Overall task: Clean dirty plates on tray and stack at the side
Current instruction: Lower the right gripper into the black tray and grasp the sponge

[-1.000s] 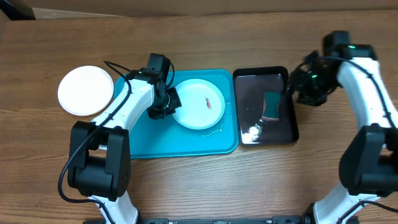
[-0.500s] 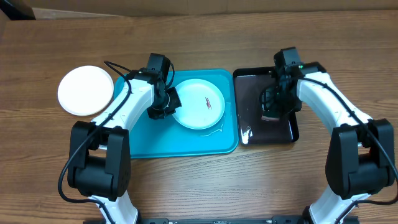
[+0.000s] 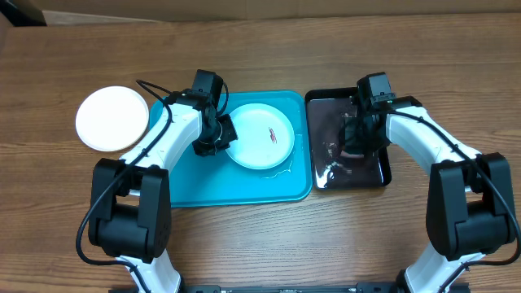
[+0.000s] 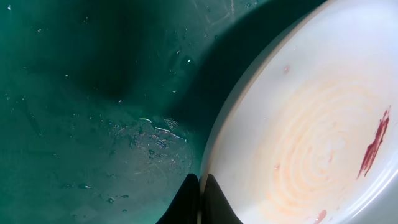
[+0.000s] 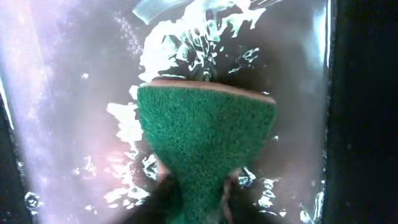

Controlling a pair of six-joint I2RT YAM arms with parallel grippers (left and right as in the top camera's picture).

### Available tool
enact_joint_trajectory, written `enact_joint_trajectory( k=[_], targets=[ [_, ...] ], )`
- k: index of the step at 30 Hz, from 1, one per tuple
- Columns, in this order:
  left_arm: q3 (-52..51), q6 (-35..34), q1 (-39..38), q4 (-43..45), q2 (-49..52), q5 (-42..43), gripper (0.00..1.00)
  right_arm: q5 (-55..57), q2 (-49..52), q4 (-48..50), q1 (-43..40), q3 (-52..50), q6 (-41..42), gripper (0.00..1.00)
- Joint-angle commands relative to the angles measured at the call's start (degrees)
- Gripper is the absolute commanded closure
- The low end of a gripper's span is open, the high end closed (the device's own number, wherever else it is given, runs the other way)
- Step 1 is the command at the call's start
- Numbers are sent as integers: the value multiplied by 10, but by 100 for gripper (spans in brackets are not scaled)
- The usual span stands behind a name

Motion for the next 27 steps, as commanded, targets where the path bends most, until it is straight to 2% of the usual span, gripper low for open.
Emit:
enact_joint_trajectory(
  k=[1, 2, 3, 4, 5, 6, 8, 9, 10, 12, 13, 18, 22, 27],
  targets=[
    [3, -1, -4, 0, 5, -3, 96, -4, -11, 7, -1, -8, 0, 16],
    [3, -1, -4, 0, 5, -3, 96, -4, -11, 9, -1, -8, 0, 24],
    [3, -1, -4, 0, 5, -4, 96, -5, -11, 9, -1, -8, 0, 39],
    [3, -1, -4, 0, 5, -4, 96, -5, -11, 9, -1, -8, 0, 73],
    [3, -1, -4, 0, 5, -4, 96, -5, -11, 9, -1, -8, 0, 84],
    [3, -1, -4, 1, 5, -4, 96, -5, -11, 9, -1, -8, 0, 84],
    [3, -1, -4, 3, 5, -4, 95, -15, -11, 10, -1, -8, 0, 74],
    [3, -1, -4, 3, 5, -6, 94, -23, -11, 11, -1, -7, 0, 73],
    [3, -1, -4, 3, 5, -7, 92, -30, -11, 11, -1, -6, -1, 77],
    [3, -1, -4, 4, 5, -17, 89, -37, -11, 10, -1, 0, 0, 92],
    [2, -1, -4, 4, 5, -24, 83, -37, -11, 5, -1, 6, 0, 96],
    [-10, -1, -4, 9, 5, -42, 79, -36, -11, -25, -1, 39, -1, 96],
    [-10, -1, -4, 10, 5, -47, 69, -36, -11, -45, -1, 64, -1, 96],
    [-16, -1, -4, 20, 5, -59, 71, -36, -12, -59, 3, 74, -1, 96]
  ],
)
